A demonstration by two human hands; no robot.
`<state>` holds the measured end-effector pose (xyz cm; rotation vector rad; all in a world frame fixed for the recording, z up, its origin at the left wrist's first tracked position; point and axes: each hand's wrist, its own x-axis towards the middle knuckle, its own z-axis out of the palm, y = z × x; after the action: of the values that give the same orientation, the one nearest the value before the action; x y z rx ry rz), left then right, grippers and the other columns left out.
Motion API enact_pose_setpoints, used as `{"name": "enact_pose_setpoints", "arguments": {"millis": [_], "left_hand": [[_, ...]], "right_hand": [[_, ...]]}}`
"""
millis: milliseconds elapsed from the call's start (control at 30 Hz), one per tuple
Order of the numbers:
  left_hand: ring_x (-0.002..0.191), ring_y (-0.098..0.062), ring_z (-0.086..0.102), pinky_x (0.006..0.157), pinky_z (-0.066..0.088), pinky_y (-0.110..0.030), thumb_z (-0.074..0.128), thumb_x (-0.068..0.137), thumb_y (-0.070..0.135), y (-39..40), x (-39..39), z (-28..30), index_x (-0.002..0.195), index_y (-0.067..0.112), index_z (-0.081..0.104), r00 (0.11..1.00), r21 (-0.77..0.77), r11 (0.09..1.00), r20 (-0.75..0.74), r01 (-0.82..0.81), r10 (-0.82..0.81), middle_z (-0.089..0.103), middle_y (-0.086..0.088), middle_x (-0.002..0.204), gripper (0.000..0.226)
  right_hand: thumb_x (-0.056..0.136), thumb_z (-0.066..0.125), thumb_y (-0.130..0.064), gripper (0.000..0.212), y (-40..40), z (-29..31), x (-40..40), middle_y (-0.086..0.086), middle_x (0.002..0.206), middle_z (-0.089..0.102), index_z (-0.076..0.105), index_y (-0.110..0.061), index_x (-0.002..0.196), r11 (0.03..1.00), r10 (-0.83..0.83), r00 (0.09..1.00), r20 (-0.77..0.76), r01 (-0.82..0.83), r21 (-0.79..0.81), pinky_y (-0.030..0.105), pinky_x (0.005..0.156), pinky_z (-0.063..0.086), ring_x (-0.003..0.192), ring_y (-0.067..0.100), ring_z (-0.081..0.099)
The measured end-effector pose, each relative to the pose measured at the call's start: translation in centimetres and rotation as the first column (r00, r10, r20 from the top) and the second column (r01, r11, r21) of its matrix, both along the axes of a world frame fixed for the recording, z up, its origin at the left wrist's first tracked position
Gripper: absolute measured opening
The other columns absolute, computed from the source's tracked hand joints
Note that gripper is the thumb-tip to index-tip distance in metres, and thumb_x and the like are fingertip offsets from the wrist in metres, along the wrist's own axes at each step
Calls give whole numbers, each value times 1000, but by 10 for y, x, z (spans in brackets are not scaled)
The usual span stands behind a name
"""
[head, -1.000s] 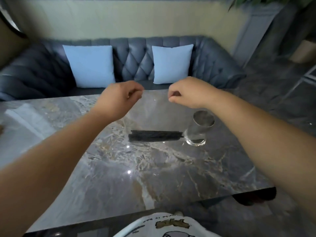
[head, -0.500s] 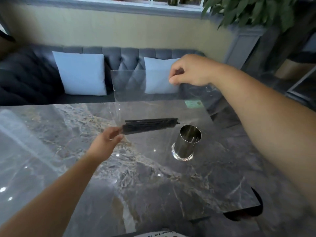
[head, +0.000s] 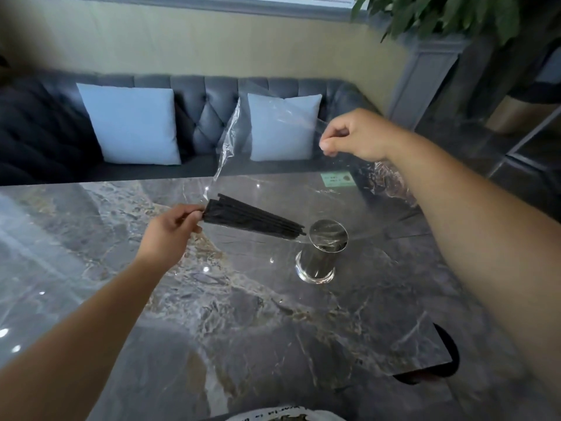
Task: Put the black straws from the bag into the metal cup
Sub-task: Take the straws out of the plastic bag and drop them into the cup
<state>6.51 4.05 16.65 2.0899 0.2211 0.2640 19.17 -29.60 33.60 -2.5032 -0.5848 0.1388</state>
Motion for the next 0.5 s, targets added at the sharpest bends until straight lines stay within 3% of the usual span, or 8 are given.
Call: {"name": "enact_pose_setpoints", "arguments": {"millis": [133, 233, 500], "left_hand": [[63, -7, 65, 60, 55, -39, 57, 96, 32, -8, 6, 6, 106, 32, 69, 1000, -22, 1000, 21, 17, -16, 72, 5, 73, 16], [64, -21, 65, 61, 55, -43, 58, 95, 35, -13, 12, 14, 98, 44, 66, 999, -34, 999, 31, 41, -40, 72, 7, 70, 13], [61, -1, 66, 56, 48, -11, 58, 95, 28, -38, 36, 42, 91, 43, 67, 988, -71, 992, 123, 107, -98, 72, 15, 70, 18]], "right_hand": [[85, 68, -20, 7, -16, -12, 3, 3, 83, 75, 71, -14, 85, 997, -54, 998, 13, 53, 60, 31, 82, 51, 81, 16, 68], [85, 69, -17, 4, -28, -20, 3, 4, 83, 75, 71, -14, 85, 989, -84, 996, -1, 83, 125, 28, 77, 51, 75, 9, 67], [84, 71, -17, 2, -67, -38, 6, 5, 82, 74, 73, -17, 85, 939, -204, 977, -57, 212, 271, 29, 78, 52, 75, 11, 66]]}}
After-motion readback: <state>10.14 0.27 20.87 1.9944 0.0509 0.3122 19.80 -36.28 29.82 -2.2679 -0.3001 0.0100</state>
